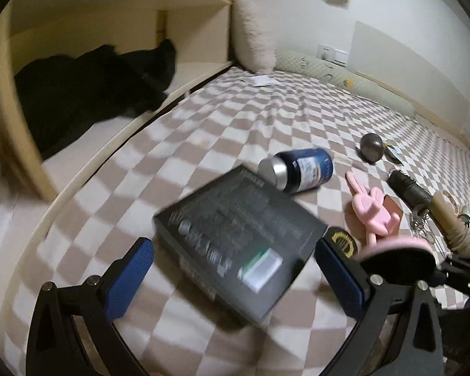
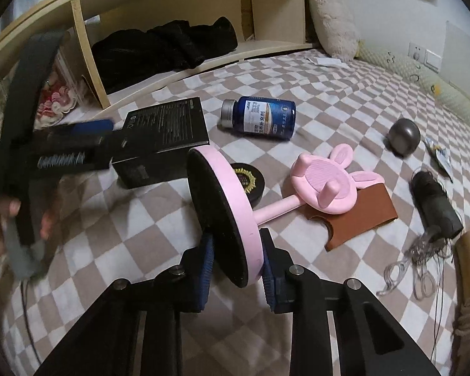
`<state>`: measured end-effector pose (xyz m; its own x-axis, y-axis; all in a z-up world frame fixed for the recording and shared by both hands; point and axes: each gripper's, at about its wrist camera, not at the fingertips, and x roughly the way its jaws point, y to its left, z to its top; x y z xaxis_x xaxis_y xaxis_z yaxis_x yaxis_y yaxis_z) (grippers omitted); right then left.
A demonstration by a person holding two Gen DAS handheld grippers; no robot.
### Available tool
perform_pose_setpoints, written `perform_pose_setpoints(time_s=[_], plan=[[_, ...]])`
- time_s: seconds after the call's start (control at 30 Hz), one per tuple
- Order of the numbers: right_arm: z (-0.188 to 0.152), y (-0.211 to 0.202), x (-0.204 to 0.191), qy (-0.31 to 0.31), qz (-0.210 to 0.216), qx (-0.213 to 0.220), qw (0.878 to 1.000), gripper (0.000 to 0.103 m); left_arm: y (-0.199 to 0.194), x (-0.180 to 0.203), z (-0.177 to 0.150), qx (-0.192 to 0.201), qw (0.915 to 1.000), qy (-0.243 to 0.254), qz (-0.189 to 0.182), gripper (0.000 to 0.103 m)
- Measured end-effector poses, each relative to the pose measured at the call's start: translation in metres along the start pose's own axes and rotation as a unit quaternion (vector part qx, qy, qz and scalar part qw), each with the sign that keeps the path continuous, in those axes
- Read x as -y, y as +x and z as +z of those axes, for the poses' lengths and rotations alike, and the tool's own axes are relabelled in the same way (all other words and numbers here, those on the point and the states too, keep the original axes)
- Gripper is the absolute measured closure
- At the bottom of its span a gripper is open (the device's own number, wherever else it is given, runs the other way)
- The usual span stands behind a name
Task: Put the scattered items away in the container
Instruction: 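Grasp the black box with the left tool while the right tool grasps the pink mirror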
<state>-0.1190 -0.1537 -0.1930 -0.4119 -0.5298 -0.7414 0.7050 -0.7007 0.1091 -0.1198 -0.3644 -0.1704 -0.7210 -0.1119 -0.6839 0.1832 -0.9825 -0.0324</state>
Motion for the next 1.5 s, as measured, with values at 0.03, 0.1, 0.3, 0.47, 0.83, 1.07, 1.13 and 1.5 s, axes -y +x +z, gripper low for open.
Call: perform_pose_setpoints(time_s=[0.03,0.1,0.3,0.47,0.83,1.07,1.13,1.5], plan=[[-0.002,-0.003,0.001,0.002,0.003,0.0,1.0,0.076,0.003,0.0,0.005,0.0,1.0,0.006,0.004,0.0],[-0.006,-0.007,0.003,0.006,0.009,-0.001,1.0,0.076,0.012,-0.002,0.015,-0.008,0.9998,0.015,0.008,0.0],[-0.019,-0.018,0.007,0.018,0.025,-0.006,1.0,0.077,0.036,-0.006,0.026,-0.047,0.9984,0.018,-0.025,0.0],[-0.026,-0.03,0.012,0.027,0.028,-0.005,0.999,0.077,0.03,0.008,0.011,-0.055,0.995,0.048,-0.067,0.0],[-0.027,-0.038,0.038,0.076,-0.027,-0.001,0.997,0.077,0.012,0.061,-0.029,-0.045,0.9885,0.14,-0.036,0.0],[-0.029,-0.031,0.041,0.092,-0.021,-0.005,0.996,0.077,0.022,0.071,-0.033,-0.035,0.9885,0.147,0.011,0.0],[-0.03,-0.03,0.041,0.096,-0.019,-0.006,0.995,0.077,0.027,0.072,-0.033,-0.039,0.9884,0.146,0.018,0.0],[-0.03,-0.026,0.04,0.102,-0.013,-0.002,0.995,0.078,0.047,0.071,-0.032,-0.07,0.9868,0.145,0.02,0.0]])
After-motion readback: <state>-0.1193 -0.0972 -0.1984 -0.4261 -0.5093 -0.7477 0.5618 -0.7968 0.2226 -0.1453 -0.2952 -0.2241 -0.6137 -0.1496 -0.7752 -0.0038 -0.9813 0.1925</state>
